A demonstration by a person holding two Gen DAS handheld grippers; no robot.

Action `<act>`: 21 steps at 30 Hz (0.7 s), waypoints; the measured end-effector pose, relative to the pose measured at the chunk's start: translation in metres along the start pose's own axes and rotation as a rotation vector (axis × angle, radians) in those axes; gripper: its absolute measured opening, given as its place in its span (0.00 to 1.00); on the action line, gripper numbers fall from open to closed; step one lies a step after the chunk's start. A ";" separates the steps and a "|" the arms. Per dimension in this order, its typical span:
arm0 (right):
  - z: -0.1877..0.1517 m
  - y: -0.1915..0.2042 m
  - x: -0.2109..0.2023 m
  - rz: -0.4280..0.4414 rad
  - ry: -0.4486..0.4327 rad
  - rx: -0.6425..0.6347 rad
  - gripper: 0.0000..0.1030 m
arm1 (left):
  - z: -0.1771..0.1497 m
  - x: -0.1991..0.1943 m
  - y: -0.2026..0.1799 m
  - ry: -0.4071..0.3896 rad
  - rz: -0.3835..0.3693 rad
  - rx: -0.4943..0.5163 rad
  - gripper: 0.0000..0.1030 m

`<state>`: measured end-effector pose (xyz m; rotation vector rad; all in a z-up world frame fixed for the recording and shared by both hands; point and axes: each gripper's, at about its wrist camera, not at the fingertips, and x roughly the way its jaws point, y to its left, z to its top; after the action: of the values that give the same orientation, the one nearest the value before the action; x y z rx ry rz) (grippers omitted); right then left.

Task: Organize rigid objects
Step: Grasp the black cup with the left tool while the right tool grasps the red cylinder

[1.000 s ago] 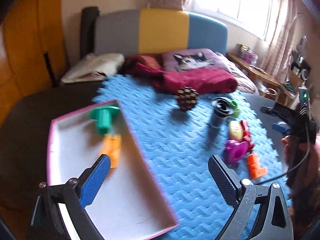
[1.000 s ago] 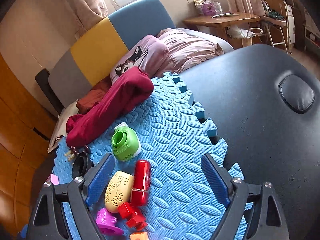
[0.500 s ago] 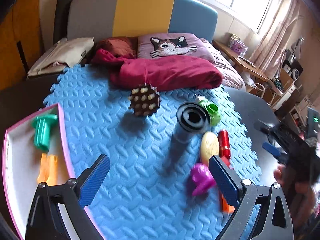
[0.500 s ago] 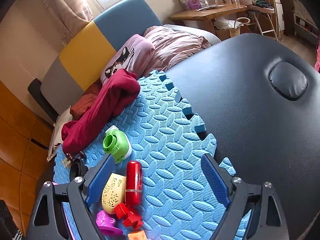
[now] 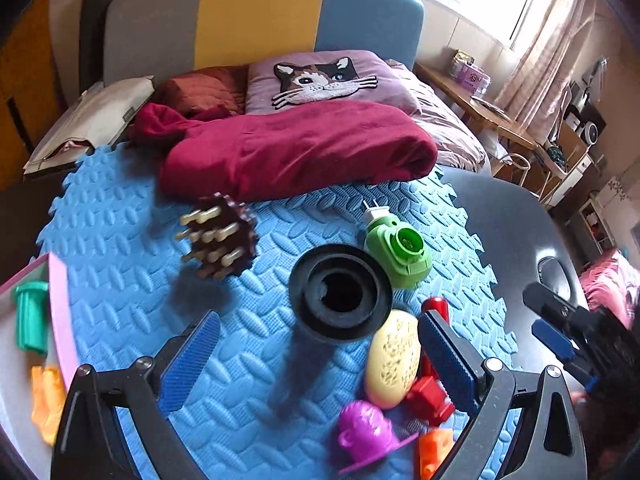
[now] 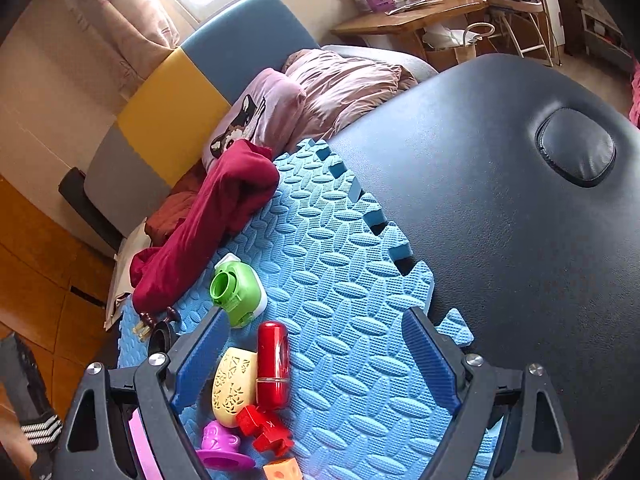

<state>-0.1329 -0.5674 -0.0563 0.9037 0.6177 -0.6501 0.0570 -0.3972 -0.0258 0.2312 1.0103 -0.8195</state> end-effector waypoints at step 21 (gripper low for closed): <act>-0.004 0.008 0.014 -0.030 0.028 -0.080 0.87 | -0.034 -0.017 0.037 -0.014 -0.052 -0.021 0.55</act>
<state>-0.1183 -0.5635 -0.0643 0.8317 0.6794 -0.6364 0.0564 -0.3457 -0.0372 0.1811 1.0145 -0.8565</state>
